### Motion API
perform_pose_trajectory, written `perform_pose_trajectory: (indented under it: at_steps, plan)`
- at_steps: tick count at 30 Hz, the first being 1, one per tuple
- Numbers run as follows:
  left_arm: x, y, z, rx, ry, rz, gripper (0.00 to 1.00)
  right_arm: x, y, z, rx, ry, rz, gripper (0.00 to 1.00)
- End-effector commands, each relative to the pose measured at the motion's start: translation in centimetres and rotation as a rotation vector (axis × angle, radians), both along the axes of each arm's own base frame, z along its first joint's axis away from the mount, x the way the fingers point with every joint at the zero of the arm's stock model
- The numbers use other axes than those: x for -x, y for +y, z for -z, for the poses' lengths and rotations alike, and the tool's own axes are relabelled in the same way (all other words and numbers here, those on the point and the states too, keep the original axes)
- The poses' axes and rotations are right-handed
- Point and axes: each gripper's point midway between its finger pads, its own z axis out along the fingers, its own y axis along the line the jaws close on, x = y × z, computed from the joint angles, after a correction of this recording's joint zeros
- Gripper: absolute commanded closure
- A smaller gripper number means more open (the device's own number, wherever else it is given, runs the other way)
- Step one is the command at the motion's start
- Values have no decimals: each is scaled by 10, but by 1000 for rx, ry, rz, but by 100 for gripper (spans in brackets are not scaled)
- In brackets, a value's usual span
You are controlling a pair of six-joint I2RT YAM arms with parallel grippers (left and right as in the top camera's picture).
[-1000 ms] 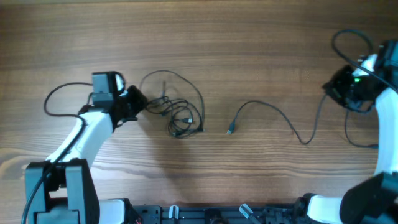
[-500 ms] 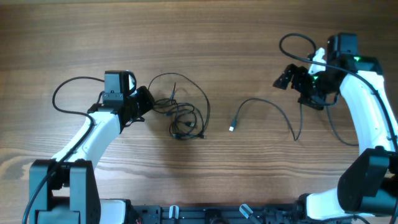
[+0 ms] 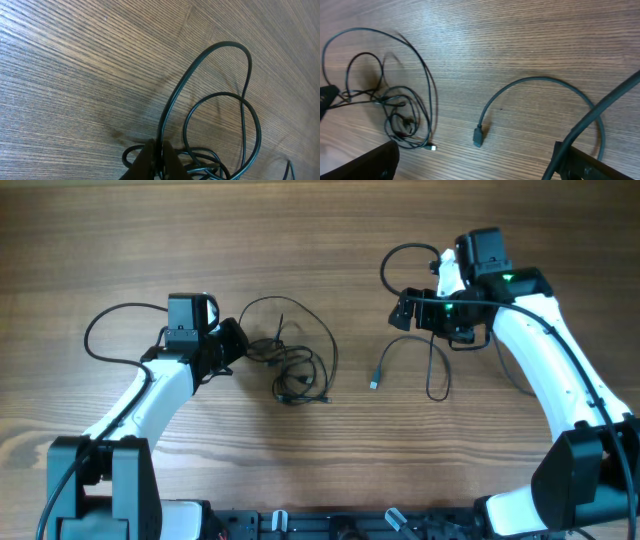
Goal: Untangle cables
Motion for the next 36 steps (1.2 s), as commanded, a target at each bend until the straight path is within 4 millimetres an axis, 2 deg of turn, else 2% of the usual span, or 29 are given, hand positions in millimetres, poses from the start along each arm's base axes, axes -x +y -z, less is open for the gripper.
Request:
perform_pose_trajectory:
  at_steps: [1,6,12,17,23,27,33,34,36]
  plan:
    - [1,1,0,-20,-9,11,94,-5,-6,3,55,-14,-3,0]
    - [1,1,0,-20,-9,11,94,4,-6,9,50,49,41,0]
    - [1,1,0,-20,-9,12,93,12,8,31,65,134,33,4]
    - [1,1,0,-19,-12,12,93,13,29,66,98,216,73,12]
    - [1,0,0,-17,-12,13,93,18,47,107,153,280,58,13]
    - [1,0,0,-17,-12,13,93,22,56,125,167,303,37,13]
    - [1,0,0,-17,-12,13,93,17,60,129,160,285,34,16]
    - [1,0,0,-17,-12,13,93,16,60,129,158,281,34,19]
    - [1,0,0,-17,-12,13,92,15,61,129,156,275,34,31]
